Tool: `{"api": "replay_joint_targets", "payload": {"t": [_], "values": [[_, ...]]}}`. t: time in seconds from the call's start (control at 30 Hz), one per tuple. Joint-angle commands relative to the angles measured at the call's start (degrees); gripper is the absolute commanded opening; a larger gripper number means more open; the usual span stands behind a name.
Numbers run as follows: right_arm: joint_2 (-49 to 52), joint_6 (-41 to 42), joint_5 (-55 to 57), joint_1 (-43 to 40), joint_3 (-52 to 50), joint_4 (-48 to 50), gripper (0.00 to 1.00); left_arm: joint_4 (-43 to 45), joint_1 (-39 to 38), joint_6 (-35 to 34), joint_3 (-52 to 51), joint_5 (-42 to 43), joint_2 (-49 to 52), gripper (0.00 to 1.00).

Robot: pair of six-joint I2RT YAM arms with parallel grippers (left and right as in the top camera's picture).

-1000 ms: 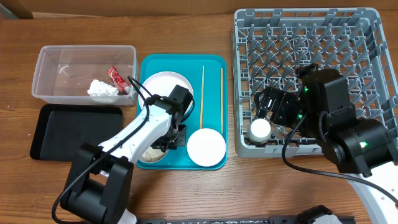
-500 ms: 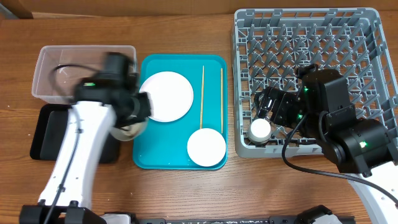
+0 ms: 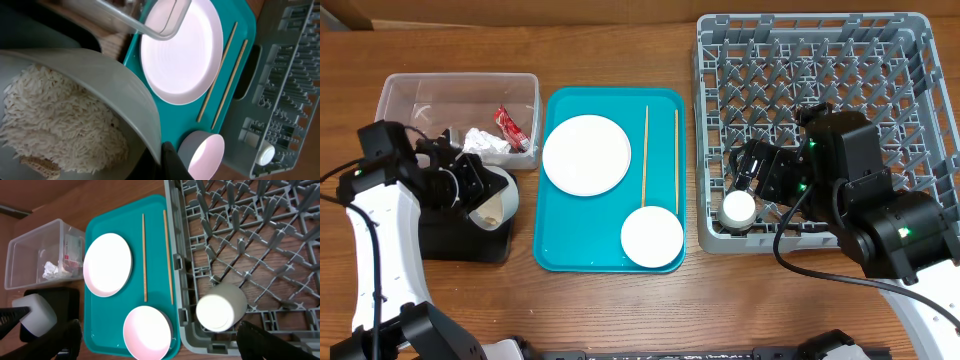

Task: Sort waste into correct bins and load items into the dishwasher
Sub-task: 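Tip the bowl with the left gripper to pour rice onto the black tray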

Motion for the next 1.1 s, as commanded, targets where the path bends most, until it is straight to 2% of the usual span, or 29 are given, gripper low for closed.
{"api": "replay_joint_targets", "payload": {"t": [0.0,0.43,0.6,0.73,1.07], "values": [[-0.11,0.26,0.55,0.17,0.72,0.00,1.00,0.79,0.52,3.10,0.02,4.31,-0.02,0.04],[-0.11,0.26,0.55,0.17,0.72,-0.24,1.00,2.05,6.03,13.81,-0.13,22.03,-0.02,0.04],[-0.11,0.31,0.55,0.17,0.72,-0.22,1.00,1.99,10.32,18.01,-0.57,29.35,-0.02,0.04],[-0.11,0.48,0.55,0.17,0.72,-0.24,1.00,2.60,12.20,20.96,-2.08,32.46,-0.02,0.04],[-0.11,0.48,0.55,0.17,0.72,-0.22,1.00,8.94,17.77,21.14,-10.84,35.34,0.07,0.04]]}}
